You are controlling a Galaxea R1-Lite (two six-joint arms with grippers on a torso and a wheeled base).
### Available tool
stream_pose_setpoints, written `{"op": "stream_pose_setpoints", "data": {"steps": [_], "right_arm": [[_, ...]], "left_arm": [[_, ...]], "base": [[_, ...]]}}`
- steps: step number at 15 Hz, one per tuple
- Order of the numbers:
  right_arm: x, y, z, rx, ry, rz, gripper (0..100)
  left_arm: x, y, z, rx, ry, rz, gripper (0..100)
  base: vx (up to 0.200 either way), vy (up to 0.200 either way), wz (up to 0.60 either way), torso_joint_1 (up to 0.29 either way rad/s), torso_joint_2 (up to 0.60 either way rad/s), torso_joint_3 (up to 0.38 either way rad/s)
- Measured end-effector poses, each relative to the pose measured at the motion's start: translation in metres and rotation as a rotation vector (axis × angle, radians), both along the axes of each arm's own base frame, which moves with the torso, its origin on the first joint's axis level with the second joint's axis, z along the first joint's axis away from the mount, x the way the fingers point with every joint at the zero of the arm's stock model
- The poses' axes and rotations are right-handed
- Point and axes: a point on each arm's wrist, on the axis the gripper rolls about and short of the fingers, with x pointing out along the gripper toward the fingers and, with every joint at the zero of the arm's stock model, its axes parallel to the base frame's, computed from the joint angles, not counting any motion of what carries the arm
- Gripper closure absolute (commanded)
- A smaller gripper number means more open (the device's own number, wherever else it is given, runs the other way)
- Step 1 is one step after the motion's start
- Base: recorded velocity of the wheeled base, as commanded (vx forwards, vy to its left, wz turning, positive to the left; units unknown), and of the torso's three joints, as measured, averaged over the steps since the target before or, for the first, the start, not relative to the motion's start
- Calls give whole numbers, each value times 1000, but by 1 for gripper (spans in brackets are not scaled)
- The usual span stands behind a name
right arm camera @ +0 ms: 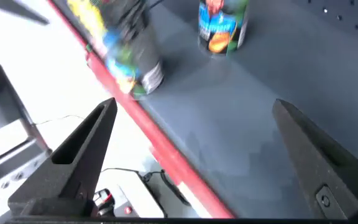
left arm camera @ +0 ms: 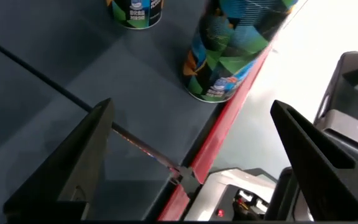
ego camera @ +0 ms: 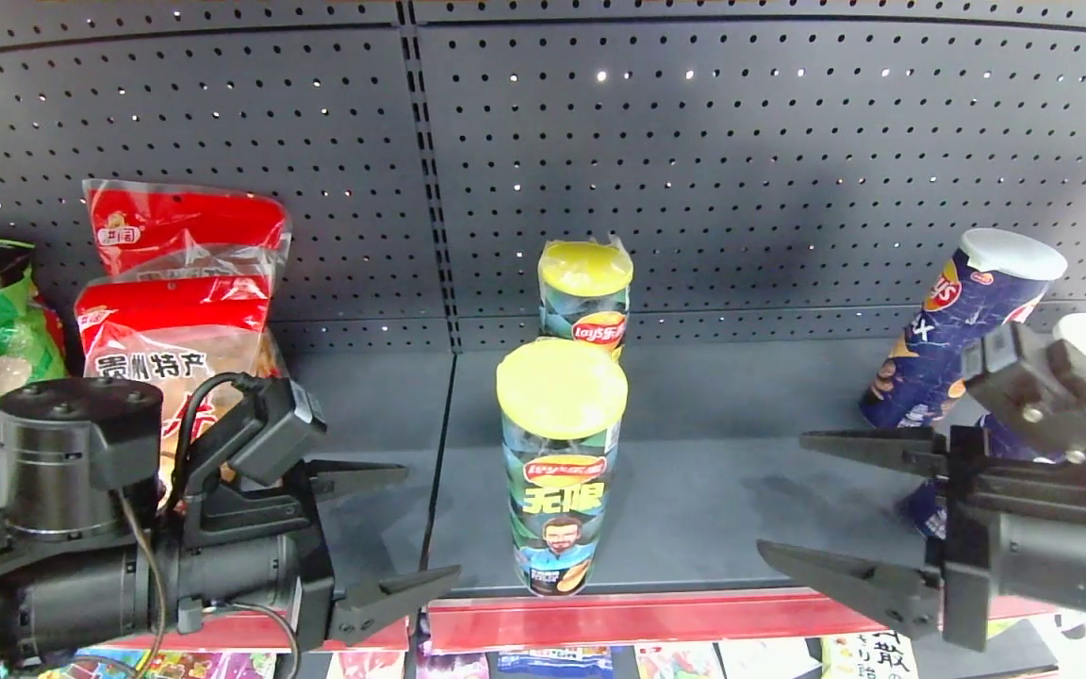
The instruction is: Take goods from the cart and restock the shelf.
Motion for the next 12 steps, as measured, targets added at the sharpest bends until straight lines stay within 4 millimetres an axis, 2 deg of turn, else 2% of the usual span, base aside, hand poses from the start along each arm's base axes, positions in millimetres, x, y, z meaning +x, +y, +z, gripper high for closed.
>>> {"op": "stream_pose_setpoints", "data": {"steps": [2, 5, 12], "right_arm": [[-14, -10, 2, 16, -30, -10, 0], [-24, -17, 9, 38, -77, -35, 0], [-30, -22, 16, 62, -113, -45, 0]], "left_arm": [[7, -3, -2, 11, 1, -4, 0], [18, -12, -6, 28, 2, -21, 0], [39, -29, -11, 23, -29, -27, 0]], "base": [[0, 0, 0, 0, 0, 0], [0, 0, 0, 0, 0, 0], [0, 0, 0, 0, 0, 0]]}}
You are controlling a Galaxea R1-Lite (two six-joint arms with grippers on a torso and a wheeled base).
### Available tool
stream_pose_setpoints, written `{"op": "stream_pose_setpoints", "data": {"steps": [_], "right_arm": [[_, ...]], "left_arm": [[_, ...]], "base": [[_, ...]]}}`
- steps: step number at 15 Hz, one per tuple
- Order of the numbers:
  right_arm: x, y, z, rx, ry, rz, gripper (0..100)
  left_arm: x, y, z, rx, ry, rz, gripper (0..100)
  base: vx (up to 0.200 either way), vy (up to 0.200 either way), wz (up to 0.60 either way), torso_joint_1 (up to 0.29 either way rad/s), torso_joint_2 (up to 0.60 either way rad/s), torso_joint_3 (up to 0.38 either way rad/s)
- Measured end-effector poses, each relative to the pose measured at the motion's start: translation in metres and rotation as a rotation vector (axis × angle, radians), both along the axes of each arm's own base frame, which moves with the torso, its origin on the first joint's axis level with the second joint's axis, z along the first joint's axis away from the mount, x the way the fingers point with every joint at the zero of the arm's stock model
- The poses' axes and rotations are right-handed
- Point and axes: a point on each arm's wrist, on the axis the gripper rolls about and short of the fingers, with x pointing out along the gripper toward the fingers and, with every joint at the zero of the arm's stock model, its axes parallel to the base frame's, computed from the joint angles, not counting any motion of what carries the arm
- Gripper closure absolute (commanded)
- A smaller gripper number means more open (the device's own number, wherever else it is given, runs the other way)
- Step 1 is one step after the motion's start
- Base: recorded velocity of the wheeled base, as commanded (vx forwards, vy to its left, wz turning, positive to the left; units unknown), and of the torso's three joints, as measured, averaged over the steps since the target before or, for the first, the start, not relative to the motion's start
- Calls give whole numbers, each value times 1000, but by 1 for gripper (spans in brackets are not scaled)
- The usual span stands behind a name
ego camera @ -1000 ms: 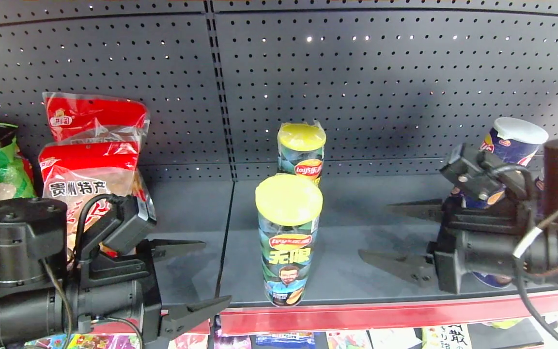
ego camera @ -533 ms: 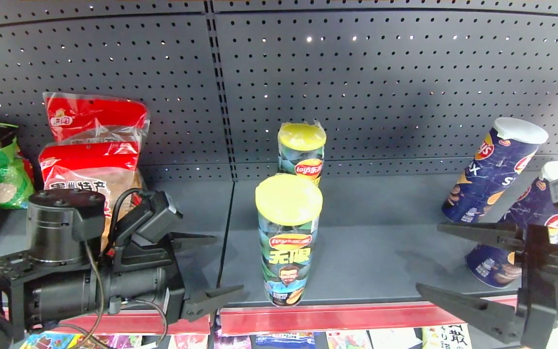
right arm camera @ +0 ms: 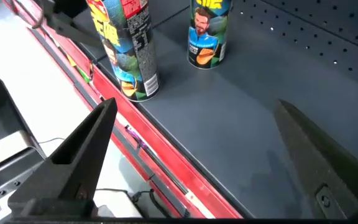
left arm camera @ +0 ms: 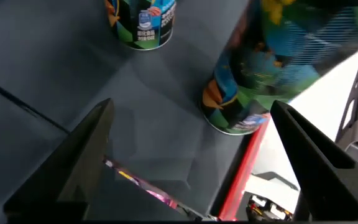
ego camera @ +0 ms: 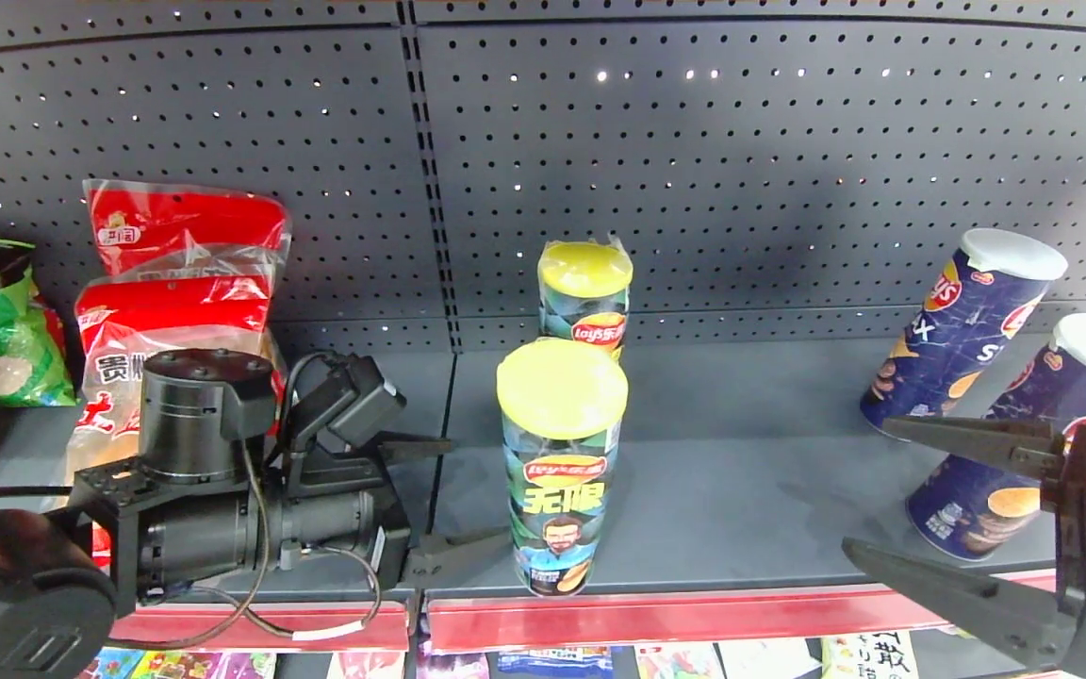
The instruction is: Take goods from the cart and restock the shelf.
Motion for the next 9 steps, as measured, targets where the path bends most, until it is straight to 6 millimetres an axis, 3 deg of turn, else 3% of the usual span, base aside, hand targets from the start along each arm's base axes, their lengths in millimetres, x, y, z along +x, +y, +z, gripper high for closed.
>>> {"op": "stream_pose_setpoints", "data": {"steps": [9], "right_arm": [[0, 0, 0, 9, 8, -3, 0]], "left_arm": [[15, -8, -7, 0, 2, -1, 0]], "base": [[0, 0, 0, 0, 0, 0]]}}
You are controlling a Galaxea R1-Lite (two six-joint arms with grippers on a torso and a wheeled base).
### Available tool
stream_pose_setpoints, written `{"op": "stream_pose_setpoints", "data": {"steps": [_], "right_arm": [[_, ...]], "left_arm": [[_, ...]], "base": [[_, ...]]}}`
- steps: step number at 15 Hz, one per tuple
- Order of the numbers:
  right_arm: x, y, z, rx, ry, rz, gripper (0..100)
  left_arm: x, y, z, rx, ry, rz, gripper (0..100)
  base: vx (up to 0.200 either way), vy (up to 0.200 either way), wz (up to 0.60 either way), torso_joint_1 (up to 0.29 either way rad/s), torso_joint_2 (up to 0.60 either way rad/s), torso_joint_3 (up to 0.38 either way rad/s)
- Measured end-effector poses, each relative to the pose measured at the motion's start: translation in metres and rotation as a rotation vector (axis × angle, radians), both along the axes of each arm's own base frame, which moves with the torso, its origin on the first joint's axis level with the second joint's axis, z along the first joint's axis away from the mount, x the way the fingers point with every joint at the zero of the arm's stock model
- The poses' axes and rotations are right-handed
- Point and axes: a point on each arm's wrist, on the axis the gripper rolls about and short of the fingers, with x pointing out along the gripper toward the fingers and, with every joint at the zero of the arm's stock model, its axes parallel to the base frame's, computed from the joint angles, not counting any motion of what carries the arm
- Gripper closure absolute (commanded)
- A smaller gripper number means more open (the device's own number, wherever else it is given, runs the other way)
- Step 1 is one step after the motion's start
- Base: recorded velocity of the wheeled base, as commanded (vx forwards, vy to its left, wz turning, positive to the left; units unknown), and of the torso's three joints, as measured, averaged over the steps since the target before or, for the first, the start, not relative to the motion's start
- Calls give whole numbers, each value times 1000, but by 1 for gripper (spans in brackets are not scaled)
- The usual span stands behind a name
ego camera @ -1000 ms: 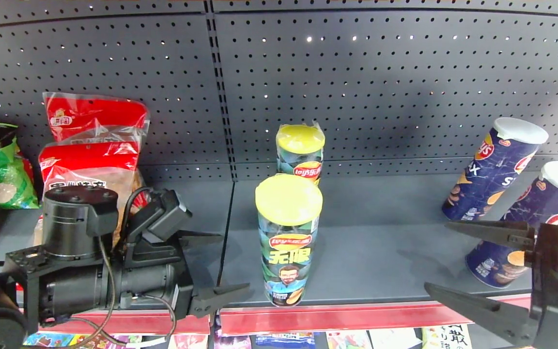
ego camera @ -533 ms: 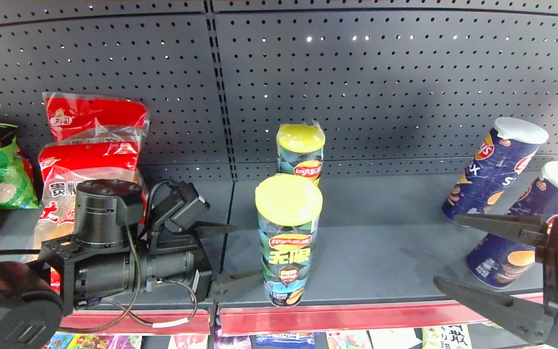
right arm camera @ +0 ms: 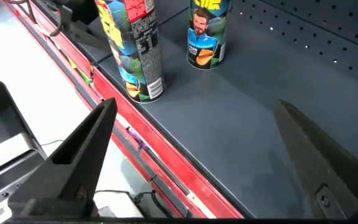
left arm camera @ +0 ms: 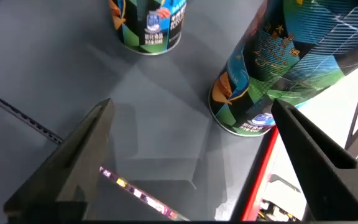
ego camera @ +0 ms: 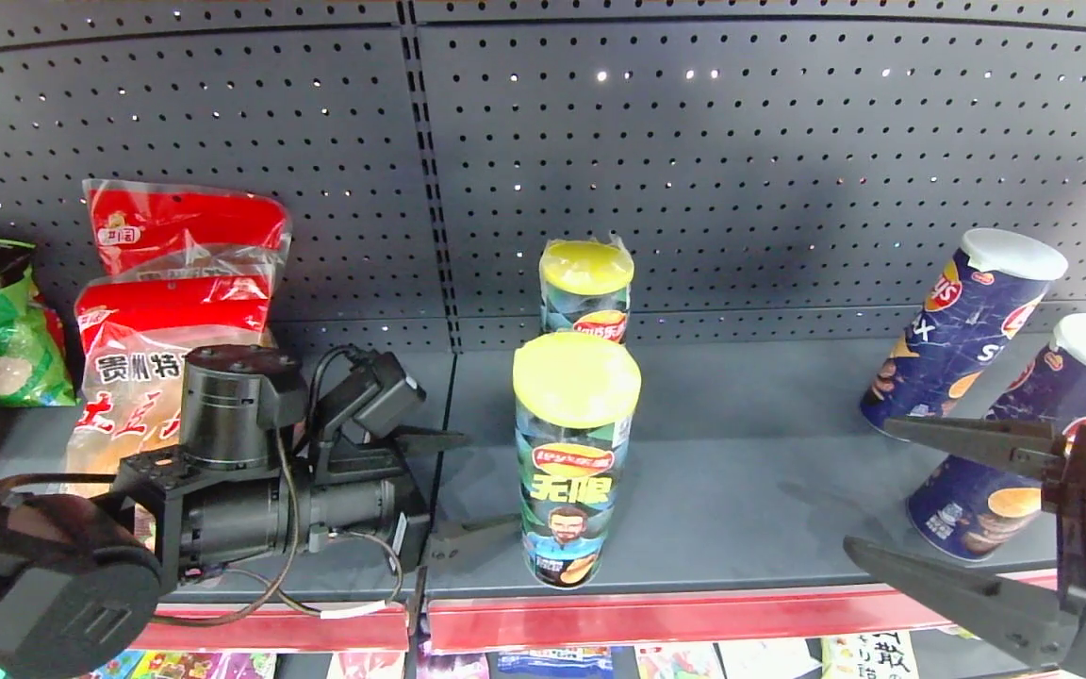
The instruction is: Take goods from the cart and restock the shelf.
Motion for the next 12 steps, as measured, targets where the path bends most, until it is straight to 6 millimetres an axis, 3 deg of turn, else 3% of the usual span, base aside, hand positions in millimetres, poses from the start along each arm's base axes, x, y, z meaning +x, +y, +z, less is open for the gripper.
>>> {"op": "stream_pose_setpoints", "data": {"steps": [7, 12], "right_arm": [[0, -1, -2, -3, 4, -5, 0], [-15, -11, -11, -6, -10, -23, 0]], "left_arm": [[-4, -1, 1, -3, 3, -6, 0], [-29, 40, 23, -65, -17, 125, 0]], "base": [[0, 0, 0, 0, 0, 0], [0, 0, 0, 0, 0, 0]]}}
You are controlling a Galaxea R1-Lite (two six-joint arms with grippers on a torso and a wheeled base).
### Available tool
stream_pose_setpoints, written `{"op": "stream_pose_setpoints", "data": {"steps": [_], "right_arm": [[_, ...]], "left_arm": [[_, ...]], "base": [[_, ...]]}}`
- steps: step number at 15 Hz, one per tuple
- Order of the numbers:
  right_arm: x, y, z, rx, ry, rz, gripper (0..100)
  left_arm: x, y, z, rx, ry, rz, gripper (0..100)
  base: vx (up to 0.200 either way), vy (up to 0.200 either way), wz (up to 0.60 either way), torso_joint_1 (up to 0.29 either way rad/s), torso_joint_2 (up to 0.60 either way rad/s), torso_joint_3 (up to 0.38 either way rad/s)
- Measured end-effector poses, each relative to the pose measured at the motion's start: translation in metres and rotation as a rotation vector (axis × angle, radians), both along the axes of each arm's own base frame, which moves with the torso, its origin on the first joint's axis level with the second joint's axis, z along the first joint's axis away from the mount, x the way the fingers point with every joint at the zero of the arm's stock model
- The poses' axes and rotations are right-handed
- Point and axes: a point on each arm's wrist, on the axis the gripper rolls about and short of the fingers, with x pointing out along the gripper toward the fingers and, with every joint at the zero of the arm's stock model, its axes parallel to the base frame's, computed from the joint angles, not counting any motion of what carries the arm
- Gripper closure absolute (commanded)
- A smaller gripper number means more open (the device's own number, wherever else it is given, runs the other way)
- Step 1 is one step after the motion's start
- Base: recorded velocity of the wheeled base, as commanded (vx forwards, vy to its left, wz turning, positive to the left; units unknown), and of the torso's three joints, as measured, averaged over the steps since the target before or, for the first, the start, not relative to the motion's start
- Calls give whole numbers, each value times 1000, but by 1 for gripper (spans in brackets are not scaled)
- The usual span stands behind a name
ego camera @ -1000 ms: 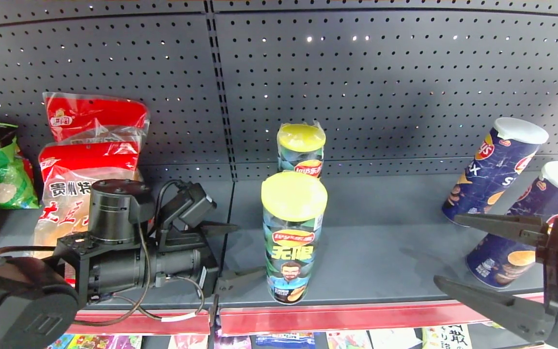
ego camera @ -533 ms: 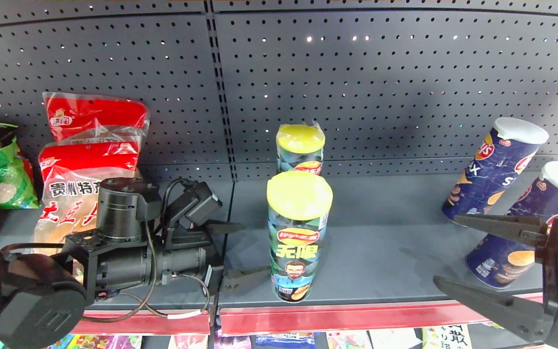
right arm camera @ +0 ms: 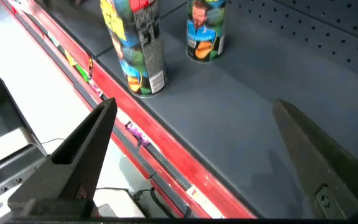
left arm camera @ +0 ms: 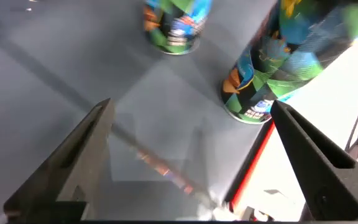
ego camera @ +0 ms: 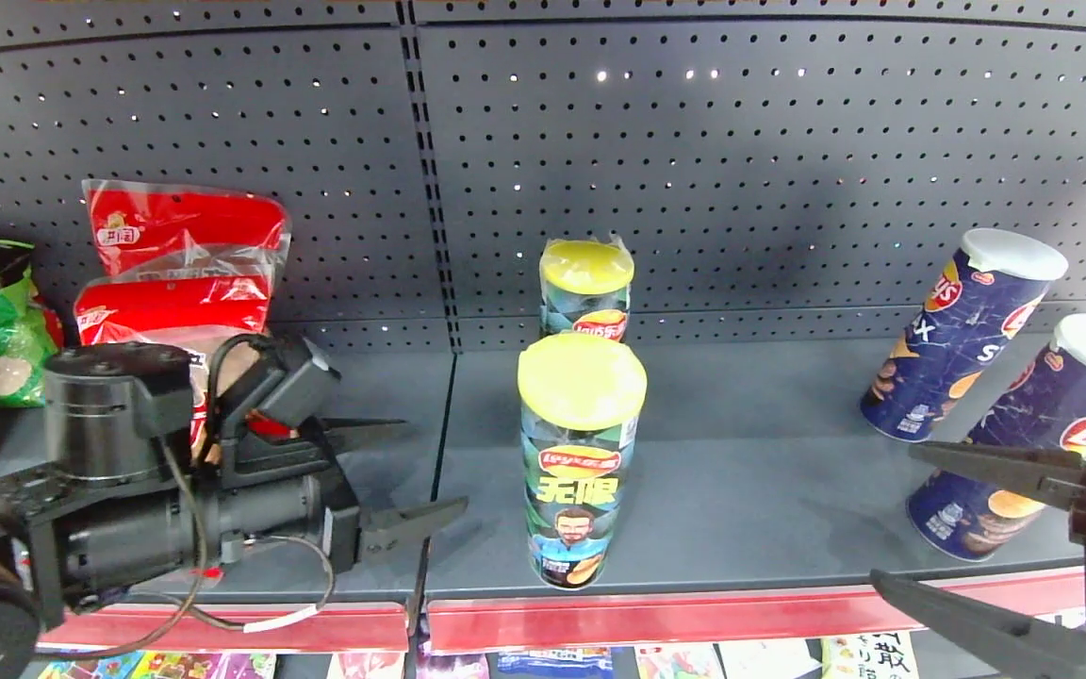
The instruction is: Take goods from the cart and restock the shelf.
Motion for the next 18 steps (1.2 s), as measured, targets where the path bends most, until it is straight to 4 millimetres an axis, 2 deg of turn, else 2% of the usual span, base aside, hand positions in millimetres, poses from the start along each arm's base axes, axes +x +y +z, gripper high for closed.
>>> {"op": "stream_pose_setpoints", "data": {"steps": [3, 6, 9, 12, 14, 15, 18], "right_arm": [[-23, -17, -8, -6, -41, -109, 0], [-56, -43, -23, -58, -32, -283, 0], [-92, -68, -38, -92, -28, -488, 0], [-117, -77, -53, -91, -13, -734, 0], [-128, -75, -66, -88, 12, -881, 0], [-132, -73, -75, -85, 17, -933, 0], [-140, -70, -96, -51, -9, -907, 0]], "left_arm": [[-45, 35, 16, -58, -38, 150, 0], [-103, 64, 16, -66, -31, 381, 0], [-164, 84, -4, -23, 47, 565, 0], [-216, 97, -33, 16, 78, 696, 0], [-234, 102, -46, 34, 68, 812, 0], [-238, 103, -47, 7, 30, 835, 0], [-236, 101, -44, -122, -152, 800, 0]], "base": [[0, 0, 0, 0, 0, 0], [0, 0, 0, 0, 0, 0], [0, 0, 0, 0, 0, 0], [0, 0, 0, 0, 0, 0], [0, 0, 0, 0, 0, 0], [0, 0, 0, 0, 0, 0], [0, 0, 0, 0, 0, 0]]}}
